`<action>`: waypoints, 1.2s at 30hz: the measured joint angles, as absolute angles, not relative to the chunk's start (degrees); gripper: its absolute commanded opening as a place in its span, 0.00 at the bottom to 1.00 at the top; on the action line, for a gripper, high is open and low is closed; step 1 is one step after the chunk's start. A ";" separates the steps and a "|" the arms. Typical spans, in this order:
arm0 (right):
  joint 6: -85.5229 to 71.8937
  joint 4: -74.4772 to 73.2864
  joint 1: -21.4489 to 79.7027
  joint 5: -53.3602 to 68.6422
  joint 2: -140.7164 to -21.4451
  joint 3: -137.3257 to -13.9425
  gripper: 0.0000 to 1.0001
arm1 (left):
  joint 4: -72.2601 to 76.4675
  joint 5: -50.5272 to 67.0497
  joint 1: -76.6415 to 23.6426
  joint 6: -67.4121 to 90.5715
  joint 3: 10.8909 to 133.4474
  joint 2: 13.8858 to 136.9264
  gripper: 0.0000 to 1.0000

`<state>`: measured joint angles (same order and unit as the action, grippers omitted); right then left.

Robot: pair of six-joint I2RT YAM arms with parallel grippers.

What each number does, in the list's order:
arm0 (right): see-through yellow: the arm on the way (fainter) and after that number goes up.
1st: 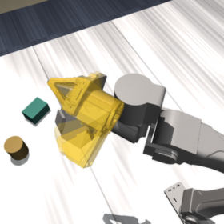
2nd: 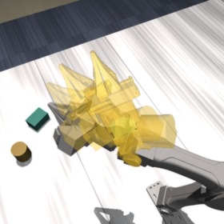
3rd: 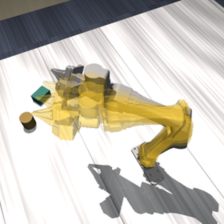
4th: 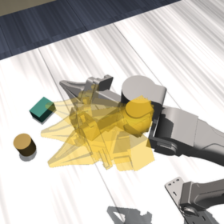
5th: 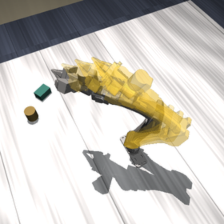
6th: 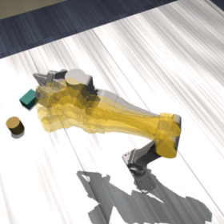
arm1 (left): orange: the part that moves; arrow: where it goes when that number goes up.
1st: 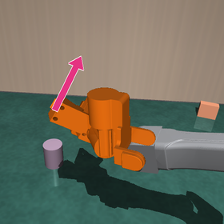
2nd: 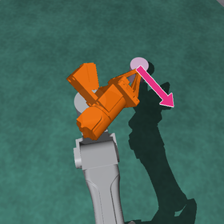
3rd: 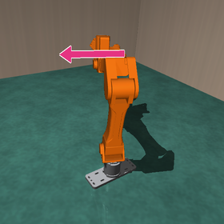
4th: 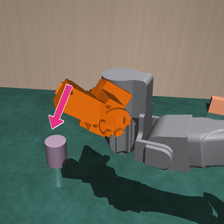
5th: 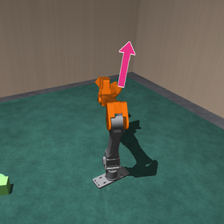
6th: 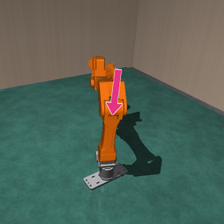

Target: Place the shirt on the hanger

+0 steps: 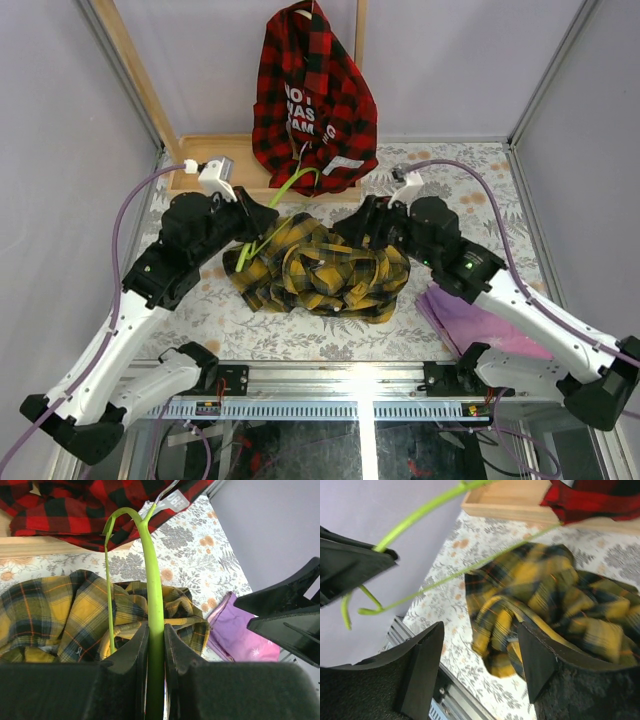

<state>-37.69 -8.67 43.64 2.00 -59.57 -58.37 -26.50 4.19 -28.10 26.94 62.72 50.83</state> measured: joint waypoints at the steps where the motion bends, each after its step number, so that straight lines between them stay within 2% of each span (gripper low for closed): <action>1: -37.60 -6.50 45.67 -0.01 -60.58 -58.87 0.68 | -26.39 3.29 -29.36 27.09 62.72 50.85 0.00; 11: -37.12 8.16 48.80 -11.68 -71.24 -62.96 0.70 | -25.87 -2.85 -37.69 28.14 62.72 52.51 0.00; 25: -34.81 9.54 48.82 -19.46 -84.86 -72.62 0.59 | -25.32 -5.17 -40.84 28.51 62.89 54.39 0.00; 29: -33.67 9.61 48.82 -19.99 -87.77 -74.41 0.45 | -25.32 -5.15 -41.17 28.49 62.94 54.41 0.00; 32: -32.47 9.78 48.82 -20.08 -89.06 -75.35 0.24 | -25.45 -5.04 -41.21 28.47 62.96 54.35 0.00; 35: -30.94 9.74 48.80 -20.38 -90.04 -76.75 0.08 | -25.43 -4.60 -41.28 28.47 62.96 53.95 0.12; 36: -30.70 9.74 48.80 -20.29 -90.06 -76.84 0.04 | -25.36 -4.32 -41.28 28.45 62.96 53.69 0.20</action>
